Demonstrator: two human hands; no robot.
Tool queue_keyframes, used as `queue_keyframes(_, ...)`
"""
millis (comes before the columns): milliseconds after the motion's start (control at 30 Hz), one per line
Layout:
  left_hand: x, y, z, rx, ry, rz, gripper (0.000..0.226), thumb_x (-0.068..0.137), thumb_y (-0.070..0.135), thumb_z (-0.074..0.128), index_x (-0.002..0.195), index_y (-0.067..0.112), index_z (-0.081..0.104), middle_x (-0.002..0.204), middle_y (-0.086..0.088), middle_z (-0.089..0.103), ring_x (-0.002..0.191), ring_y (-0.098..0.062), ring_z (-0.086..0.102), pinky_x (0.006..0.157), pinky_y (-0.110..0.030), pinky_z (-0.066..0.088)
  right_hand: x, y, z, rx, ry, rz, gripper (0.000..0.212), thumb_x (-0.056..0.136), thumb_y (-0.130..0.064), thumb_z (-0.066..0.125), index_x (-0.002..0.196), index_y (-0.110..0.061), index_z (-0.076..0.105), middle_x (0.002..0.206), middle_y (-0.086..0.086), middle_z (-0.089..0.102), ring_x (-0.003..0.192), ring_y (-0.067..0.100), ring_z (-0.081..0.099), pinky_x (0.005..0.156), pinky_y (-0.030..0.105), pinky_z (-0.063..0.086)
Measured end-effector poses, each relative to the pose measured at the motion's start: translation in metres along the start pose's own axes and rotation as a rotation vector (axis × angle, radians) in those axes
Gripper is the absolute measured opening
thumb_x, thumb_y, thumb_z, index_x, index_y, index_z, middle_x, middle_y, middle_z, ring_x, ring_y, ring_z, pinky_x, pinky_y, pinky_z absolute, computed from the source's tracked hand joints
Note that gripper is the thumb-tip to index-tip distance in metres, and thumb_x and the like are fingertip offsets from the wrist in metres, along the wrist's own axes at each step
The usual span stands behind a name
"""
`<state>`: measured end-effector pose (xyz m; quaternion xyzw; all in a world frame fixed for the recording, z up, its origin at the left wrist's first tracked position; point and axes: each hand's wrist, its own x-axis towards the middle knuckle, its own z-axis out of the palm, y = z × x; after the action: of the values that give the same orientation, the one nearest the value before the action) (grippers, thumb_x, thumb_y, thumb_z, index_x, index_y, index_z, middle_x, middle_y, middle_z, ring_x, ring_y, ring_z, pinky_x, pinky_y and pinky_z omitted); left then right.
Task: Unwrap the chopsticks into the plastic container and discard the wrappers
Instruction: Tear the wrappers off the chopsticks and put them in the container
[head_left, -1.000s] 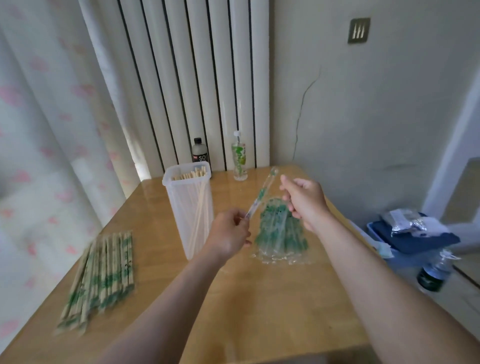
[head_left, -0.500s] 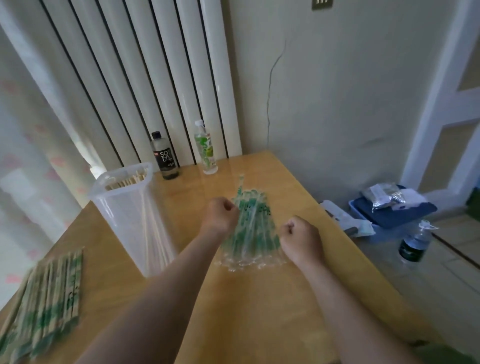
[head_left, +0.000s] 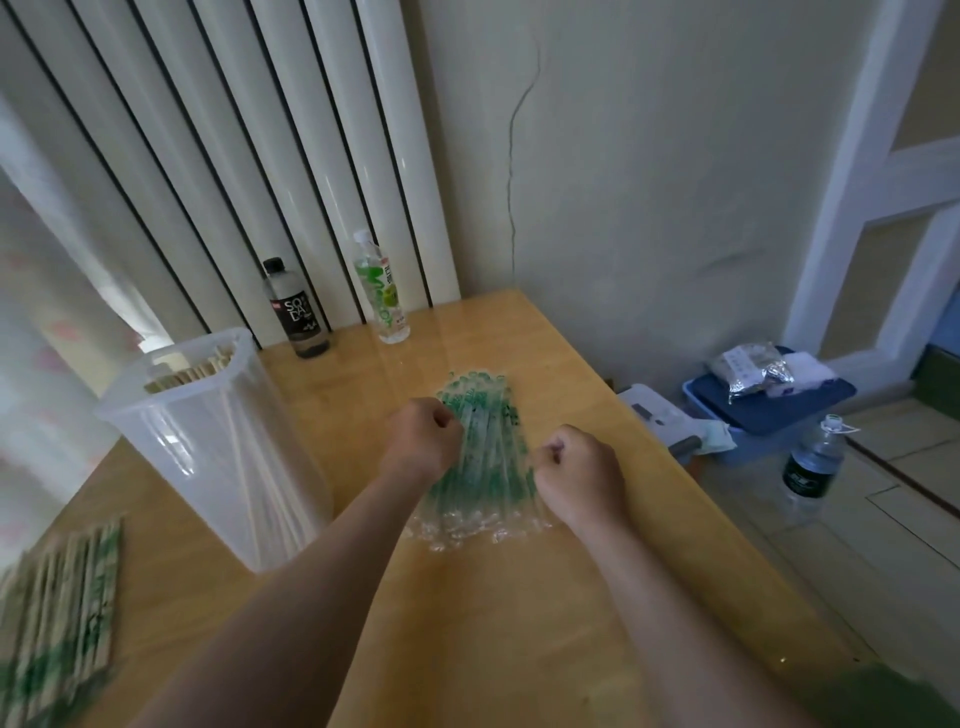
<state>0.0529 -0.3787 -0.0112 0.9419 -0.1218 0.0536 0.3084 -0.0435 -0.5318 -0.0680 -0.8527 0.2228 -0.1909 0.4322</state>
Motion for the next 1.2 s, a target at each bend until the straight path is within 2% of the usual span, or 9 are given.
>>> queue_keyframes(100, -0.003, -0.003, -0.005, -0.039, 0.024, 0.024, 0.016, 0.093, 0.012, 0.057, 0.085, 0.012, 0.07, 0.08, -0.004, 0.067, 0.073, -0.015, 0.06, 0.064, -0.03, 0.051, 0.0, 0.0, -0.001, 0.013, 0.003, 0.0, 0.024, 0.093, -0.018, 0.058, 0.069, -0.018, 0.053, 0.061, -0.001, 0.055, 0.056, 0.021, 0.051, 0.049, 0.032, 0.036)
queue_keyframes(233, -0.014, -0.015, -0.015, -0.075, 0.056, 0.043, 0.014, 0.091, 0.012, 0.057, 0.082, 0.014, 0.067, 0.078, -0.002, 0.066, 0.073, -0.017, 0.061, 0.057, -0.025, 0.046, -0.001, 0.0, -0.002, 0.003, 0.011, -0.005, 0.021, 0.092, -0.018, 0.058, 0.07, -0.016, 0.056, 0.063, 0.002, 0.059, 0.063, 0.028, 0.059, 0.05, 0.041, 0.045)
queue_keyframes(367, -0.035, -0.038, -0.026, -0.12, 0.092, 0.005, 0.015, 0.092, 0.014, 0.055, 0.083, 0.016, 0.067, 0.079, 0.001, 0.065, 0.076, -0.014, 0.06, 0.06, -0.025, 0.043, -0.002, -0.002, -0.003, -0.013, 0.015, -0.008, 0.02, 0.091, -0.018, 0.06, 0.071, -0.017, 0.058, 0.065, 0.0, 0.061, 0.063, 0.024, 0.06, 0.055, 0.041, 0.051)
queue_keyframes(500, -0.063, -0.062, -0.036, -0.087, 0.082, -0.01, 0.016, 0.093, 0.015, 0.054, 0.082, 0.017, 0.065, 0.075, 0.003, 0.063, 0.074, -0.016, 0.058, 0.064, -0.031, 0.045, -0.003, -0.002, -0.003, -0.041, 0.013, -0.009, 0.019, 0.09, -0.016, 0.06, 0.071, -0.016, 0.059, 0.066, 0.001, 0.062, 0.065, 0.025, 0.061, 0.058, 0.043, 0.052)
queue_keyframes(667, -0.093, -0.088, -0.051, -0.06, 0.037, 0.001, 0.017, 0.095, 0.014, 0.053, 0.083, 0.015, 0.065, 0.076, -0.001, 0.064, 0.072, -0.017, 0.058, 0.065, -0.032, 0.046, -0.009, -0.012, -0.009, -0.032, -0.034, 0.032, 0.016, 0.091, -0.014, 0.059, 0.076, -0.014, 0.064, 0.073, 0.002, 0.066, 0.072, 0.025, 0.062, 0.063, 0.035, 0.051)
queue_keyframes(800, -0.112, -0.108, -0.062, -0.065, 0.045, -0.018, 0.015, 0.093, 0.014, 0.056, 0.08, 0.019, 0.064, 0.072, 0.005, 0.062, 0.068, -0.009, 0.054, 0.06, -0.028, 0.039, -0.013, -0.025, -0.02, 0.116, -0.052, 0.095, 0.022, 0.093, -0.005, 0.055, 0.081, -0.013, 0.072, 0.081, 0.004, 0.069, 0.084, 0.027, 0.065, 0.063, 0.029, 0.045)
queue_keyframes(900, -0.121, -0.125, -0.072, -0.088, 0.05, -0.051, 0.016, 0.09, 0.014, 0.058, 0.078, 0.022, 0.064, 0.072, 0.005, 0.063, 0.069, -0.015, 0.057, 0.063, -0.029, 0.043, -0.029, -0.049, -0.023, 0.175, -0.074, 0.017, 0.022, 0.094, -0.005, 0.056, 0.081, -0.011, 0.073, 0.076, 0.005, 0.07, 0.077, 0.022, 0.065, 0.061, 0.026, 0.045)
queue_keyframes(1033, -0.127, -0.141, -0.085, -0.165, 0.081, -0.068, 0.015, 0.088, 0.011, 0.059, 0.075, 0.017, 0.064, 0.071, 0.001, 0.063, 0.07, -0.021, 0.057, 0.066, -0.034, 0.046, -0.059, -0.09, -0.005, 0.148, -0.217, -0.119, 0.019, 0.093, -0.008, 0.059, 0.083, -0.009, 0.074, 0.065, -0.001, 0.066, 0.056, 0.007, 0.059, 0.049, 0.016, 0.042)
queue_keyframes(1200, -0.14, -0.166, -0.116, -0.092, 0.142, -0.073, 0.012, 0.09, 0.014, 0.058, 0.085, 0.013, 0.068, 0.076, -0.002, 0.066, 0.072, -0.023, 0.06, 0.066, -0.035, 0.047, -0.094, -0.135, 0.041, 0.076, -0.424, -0.272, 0.022, 0.092, -0.014, 0.061, 0.075, -0.02, 0.074, 0.056, -0.009, 0.066, 0.06, 0.007, 0.065, 0.055, 0.018, 0.047)
